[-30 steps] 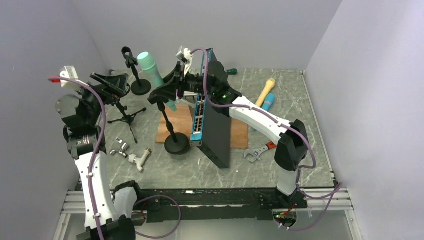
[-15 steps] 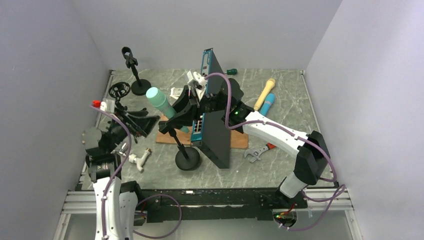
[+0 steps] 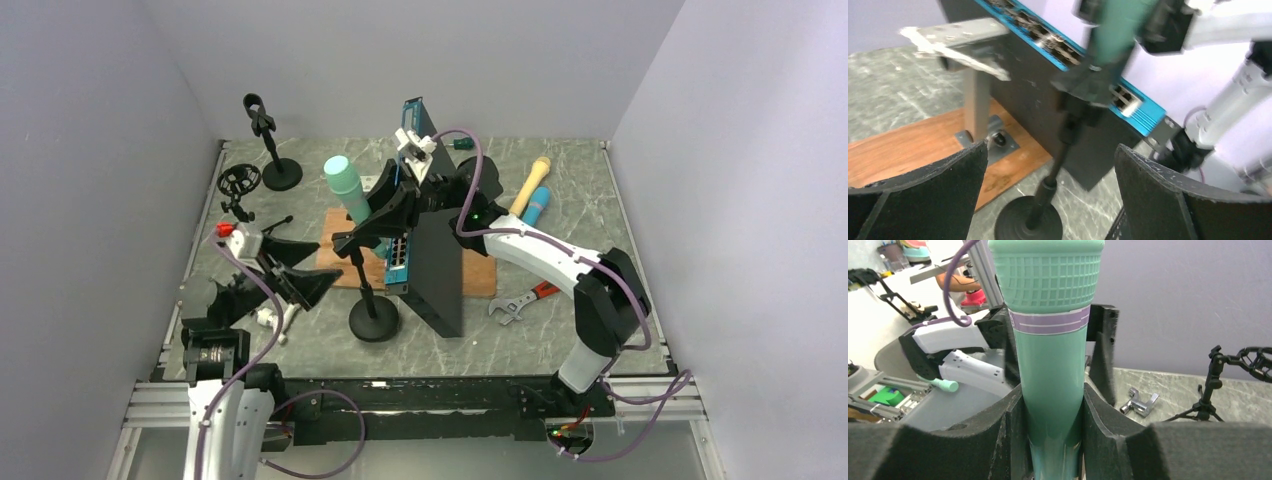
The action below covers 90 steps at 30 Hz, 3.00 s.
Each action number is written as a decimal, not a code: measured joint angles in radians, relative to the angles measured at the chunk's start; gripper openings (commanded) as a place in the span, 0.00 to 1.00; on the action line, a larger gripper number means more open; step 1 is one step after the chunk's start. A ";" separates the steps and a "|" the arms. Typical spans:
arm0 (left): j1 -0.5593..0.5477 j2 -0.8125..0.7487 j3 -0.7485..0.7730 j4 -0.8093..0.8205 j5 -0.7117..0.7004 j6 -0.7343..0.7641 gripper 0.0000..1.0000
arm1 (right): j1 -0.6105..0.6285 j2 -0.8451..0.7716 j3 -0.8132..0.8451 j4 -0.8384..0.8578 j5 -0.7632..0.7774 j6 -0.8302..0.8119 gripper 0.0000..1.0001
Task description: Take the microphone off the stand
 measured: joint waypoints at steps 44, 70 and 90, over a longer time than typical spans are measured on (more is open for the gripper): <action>-0.364 0.161 0.125 -0.145 0.006 0.503 0.62 | 0.055 0.071 -0.038 0.158 -0.077 0.121 0.00; -0.367 0.112 0.127 -0.257 -0.093 0.551 0.00 | 0.075 -0.011 0.241 -0.414 0.239 -0.228 0.00; -0.425 0.100 0.189 -0.404 -0.379 0.553 0.00 | -0.245 -0.571 -0.186 -0.782 1.159 -0.470 0.00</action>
